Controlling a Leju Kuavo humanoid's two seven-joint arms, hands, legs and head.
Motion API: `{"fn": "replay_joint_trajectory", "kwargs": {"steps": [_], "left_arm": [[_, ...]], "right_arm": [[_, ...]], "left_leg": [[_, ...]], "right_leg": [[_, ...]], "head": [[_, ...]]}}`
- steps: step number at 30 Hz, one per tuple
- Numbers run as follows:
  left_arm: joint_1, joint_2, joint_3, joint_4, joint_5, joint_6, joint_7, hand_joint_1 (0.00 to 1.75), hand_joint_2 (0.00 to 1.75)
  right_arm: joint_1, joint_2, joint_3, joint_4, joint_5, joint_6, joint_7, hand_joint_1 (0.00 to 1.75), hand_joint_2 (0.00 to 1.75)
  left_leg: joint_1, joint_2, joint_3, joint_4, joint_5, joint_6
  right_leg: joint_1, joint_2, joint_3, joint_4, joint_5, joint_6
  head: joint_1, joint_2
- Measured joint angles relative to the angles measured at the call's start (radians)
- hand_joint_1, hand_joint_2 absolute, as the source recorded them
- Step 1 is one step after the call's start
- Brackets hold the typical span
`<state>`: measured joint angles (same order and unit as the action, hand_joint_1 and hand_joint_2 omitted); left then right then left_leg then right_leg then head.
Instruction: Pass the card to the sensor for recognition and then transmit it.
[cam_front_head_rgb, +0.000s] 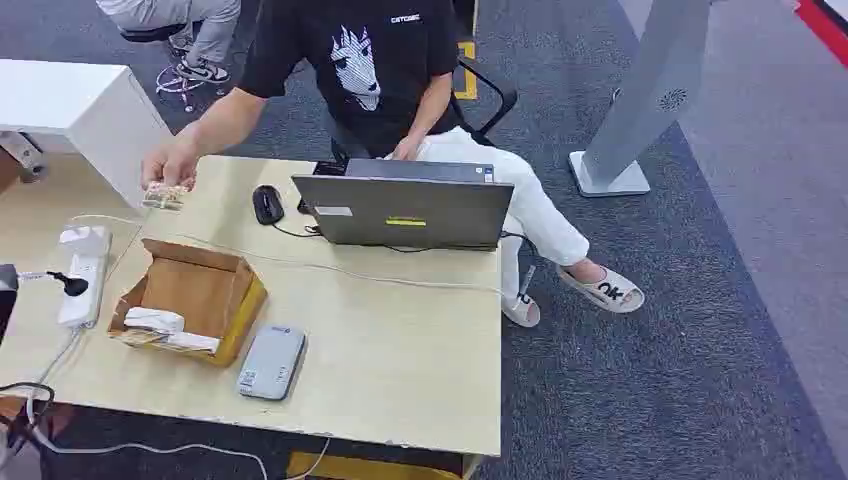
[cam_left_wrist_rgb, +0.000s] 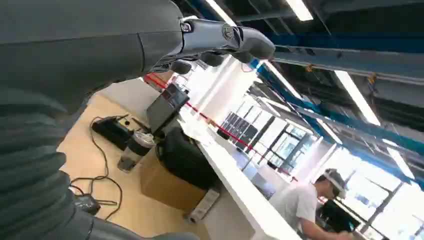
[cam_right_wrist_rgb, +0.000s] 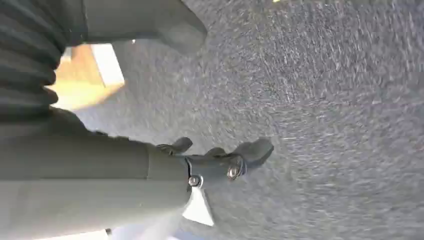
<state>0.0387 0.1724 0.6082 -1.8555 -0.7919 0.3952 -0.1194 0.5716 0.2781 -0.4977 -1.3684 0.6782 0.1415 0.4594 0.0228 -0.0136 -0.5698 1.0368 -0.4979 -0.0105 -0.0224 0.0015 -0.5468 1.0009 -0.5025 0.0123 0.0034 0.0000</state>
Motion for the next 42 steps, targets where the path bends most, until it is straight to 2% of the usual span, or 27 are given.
{"fn": "replay_joint_trajectory", "kwargs": {"steps": [4,7,12,15,30,34,35,36,37,42], "left_arm": [[-0.024,0.026,-0.083,0.031,-0.036,0.001,0.021,0.0,1.75],[-0.047,0.048,-0.138,0.071,-0.09,-0.012,0.059,0.0,1.75],[-0.081,0.06,-0.236,0.15,-0.148,0.002,0.09,0.0,1.75],[-0.083,0.062,-0.273,0.181,-0.155,0.011,0.098,0.0,1.75],[-0.084,0.067,-0.316,0.236,-0.156,0.017,0.103,0.0,1.75],[-0.084,0.067,-0.318,0.239,-0.155,0.021,0.103,0.0,1.75],[-0.084,0.067,-0.318,0.24,-0.149,0.023,0.103,0.1,1.75],[-0.083,0.067,-0.318,0.242,-0.143,0.024,0.103,1.26,1.75],[-0.083,0.067,-0.318,0.243,-0.134,0.025,0.101,1.75,1.75],[-0.074,0.067,-0.318,0.244,-0.106,0.026,0.083,1.75,1.75]], "right_arm": [[-0.018,0.0,-0.037,0.014,0.025,0.04,-0.023,0.0,1.75],[-0.039,0.0,-0.072,0.035,0.073,0.087,-0.053,0.0,1.75],[-0.072,0.0,-0.135,0.063,0.174,0.16,-0.096,0.0,1.75],[-0.09,0.0,-0.169,0.078,0.215,0.177,-0.121,0.0,1.75],[-0.113,0.0,-0.225,0.111,0.225,0.179,-0.129,0.0,1.75],[-0.116,0.0,-0.233,0.114,0.255,0.19,-0.152,0.0,1.75],[-0.118,0.0,-0.236,0.114,0.267,0.195,-0.164,0.0,1.75],[-0.119,0.0,-0.24,0.114,0.278,0.203,-0.176,0.0,1.75],[-0.121,0.0,-0.245,0.114,0.295,0.212,-0.19,0.0,1.75],[-0.136,0.0,-0.276,0.116,0.391,0.254,-0.259,0.0,1.75]], "left_leg": [[0.0,0.0,0.0,0.0,0.0,0.0],[0.0,0.0,0.0,0.0,0.0,0.0],[0.0,0.001,0.0,0.0,0.0,0.0],[0.0,0.002,0.0,0.0,0.0,0.0],[0.0,0.002,0.0,0.0,0.0,0.0],[0.0,0.001,0.0,0.0,0.0,0.0],[0.0,0.002,-0.001,0.0,0.0,0.0],[0.0,0.002,-0.001,0.0,0.0,0.0],[0.0,0.002,-0.001,0.0,0.0,0.0],[0.0,0.002,-0.001,0.0,0.0,0.0]], "right_leg": [[0.0,0.0,-0.001,0.0,0.0,0.0],[0.0,0.0,-0.001,0.0,0.0,0.0],[0.0,0.001,0.001,0.0,0.0,0.0],[0.0,0.002,0.0,0.0,0.0,0.0],[0.0,0.002,-0.001,0.0,0.0,0.0],[0.0,0.002,0.0,0.0,0.0,0.0],[0.0,0.002,0.0,0.0,0.0,0.0],[0.0,0.002,0.0,0.0,0.0,0.0],[0.0,0.002,0.0,0.0,0.0,0.0],[0.0,0.002,0.0,0.0,0.0,0.0]], "head": [[0.0,0.0],[0.0,0.0],[0.0,0.0],[0.0,0.0],[0.0,0.0],[0.0,0.0],[0.0,0.0],[0.0,0.0],[0.0,0.0],[0.0,0.0]]}}
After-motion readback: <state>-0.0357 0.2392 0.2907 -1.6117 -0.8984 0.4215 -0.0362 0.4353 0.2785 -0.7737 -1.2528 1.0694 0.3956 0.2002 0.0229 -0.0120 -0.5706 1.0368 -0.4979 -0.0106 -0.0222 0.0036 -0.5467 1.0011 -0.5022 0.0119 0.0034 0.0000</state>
